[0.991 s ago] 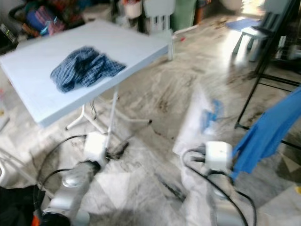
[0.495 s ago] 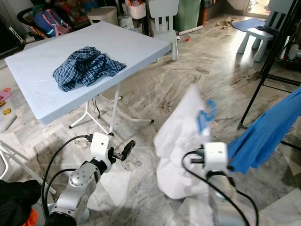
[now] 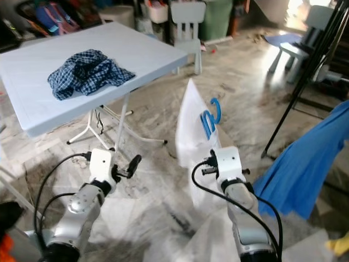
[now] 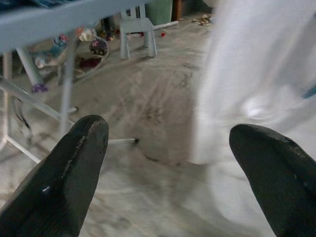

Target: Hang hanger

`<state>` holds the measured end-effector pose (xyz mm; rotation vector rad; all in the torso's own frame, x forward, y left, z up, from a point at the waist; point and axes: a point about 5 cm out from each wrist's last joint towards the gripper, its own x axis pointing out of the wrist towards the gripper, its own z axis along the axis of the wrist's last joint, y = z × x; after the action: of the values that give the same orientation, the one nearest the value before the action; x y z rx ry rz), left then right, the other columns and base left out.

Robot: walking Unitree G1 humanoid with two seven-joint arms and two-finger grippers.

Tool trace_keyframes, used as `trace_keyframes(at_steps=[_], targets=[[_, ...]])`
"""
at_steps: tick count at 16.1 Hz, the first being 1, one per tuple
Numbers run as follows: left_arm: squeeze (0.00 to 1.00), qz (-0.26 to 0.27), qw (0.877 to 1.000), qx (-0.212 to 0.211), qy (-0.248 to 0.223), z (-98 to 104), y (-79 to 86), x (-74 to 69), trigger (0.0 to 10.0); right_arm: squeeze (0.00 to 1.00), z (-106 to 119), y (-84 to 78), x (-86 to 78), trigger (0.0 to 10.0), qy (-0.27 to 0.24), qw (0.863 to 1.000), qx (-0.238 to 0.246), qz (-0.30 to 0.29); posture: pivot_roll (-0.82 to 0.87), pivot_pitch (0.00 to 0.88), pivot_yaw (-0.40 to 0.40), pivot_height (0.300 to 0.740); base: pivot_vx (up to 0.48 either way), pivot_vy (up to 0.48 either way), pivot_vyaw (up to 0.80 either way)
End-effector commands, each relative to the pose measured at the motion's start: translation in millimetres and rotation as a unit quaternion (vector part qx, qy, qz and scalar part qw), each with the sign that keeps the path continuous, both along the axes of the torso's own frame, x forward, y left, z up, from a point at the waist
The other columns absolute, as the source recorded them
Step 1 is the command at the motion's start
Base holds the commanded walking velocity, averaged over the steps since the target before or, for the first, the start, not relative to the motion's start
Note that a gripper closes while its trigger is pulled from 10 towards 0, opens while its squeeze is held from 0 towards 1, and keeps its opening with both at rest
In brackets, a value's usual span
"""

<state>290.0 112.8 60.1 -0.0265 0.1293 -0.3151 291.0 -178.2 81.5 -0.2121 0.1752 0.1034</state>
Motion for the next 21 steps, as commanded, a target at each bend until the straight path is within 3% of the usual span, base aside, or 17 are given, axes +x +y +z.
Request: trace_keyframes(at_steps=[1, 5, 7, 10, 15, 21], targets=[[0.00, -0.002, 1.000, 0.004, -0.005, 1, -0.7, -1.4, 10.0, 0.00, 5, 0.8, 6.2, 10.0, -0.014, 1.000, 0.004, 0.006, -0.02, 0.000, -0.012, 0.740, 0.000, -0.405, 0.00], [0.00, 0.005, 1.000, 0.012, -0.003, -3, 1.7, -6.3, 10.0, 0.00, 5, 2.2, 17.7, 10.0, -0.017, 1.000, 0.008, 0.018, 0.02, 0.000, -0.001, 0.740, 0.000, -0.442, 0.00], [0.00, 0.011, 1.000, 0.028, -0.004, -3, 13.6, -7.5, 10.0, 0.00, 4, 6.2, 21.6, 10.0, -0.017, 1.000, 0.010, 0.017, 0.01, 0.000, -0.011, 0.740, 0.000, -0.150, 0.00], [0.00, 0.018, 1.000, 0.014, 0.005, -5, 18.2, -9.9, 10.0, 0.00, 5, 13.5, 14.2, 10.0, -0.017, 0.998, -0.001, 0.055, -0.03, 0.000, -0.026, 0.740, 0.000, 0.000, 0.00], [0.00, 0.025, 1.000, -0.005, -0.009, 5, 4.1, -5.8, 10.0, 0.00, 0, 4.8, 4.9, 10.0, -0.004, 0.998, 0.003, 0.062, -0.04, 0.003, -0.005, 0.740, 0.000, 0.000, 0.00], [0.00, 0.009, 1.000, 0.016, 0.001, 6, 17.3, -6.3, 10.0, 0.00, 0, 14.6, 0.0, 10.0, -0.008, 0.998, 0.028, 0.052, -0.05, 0.059, 0.024, 0.740, 0.000, 0.000, 0.00]])
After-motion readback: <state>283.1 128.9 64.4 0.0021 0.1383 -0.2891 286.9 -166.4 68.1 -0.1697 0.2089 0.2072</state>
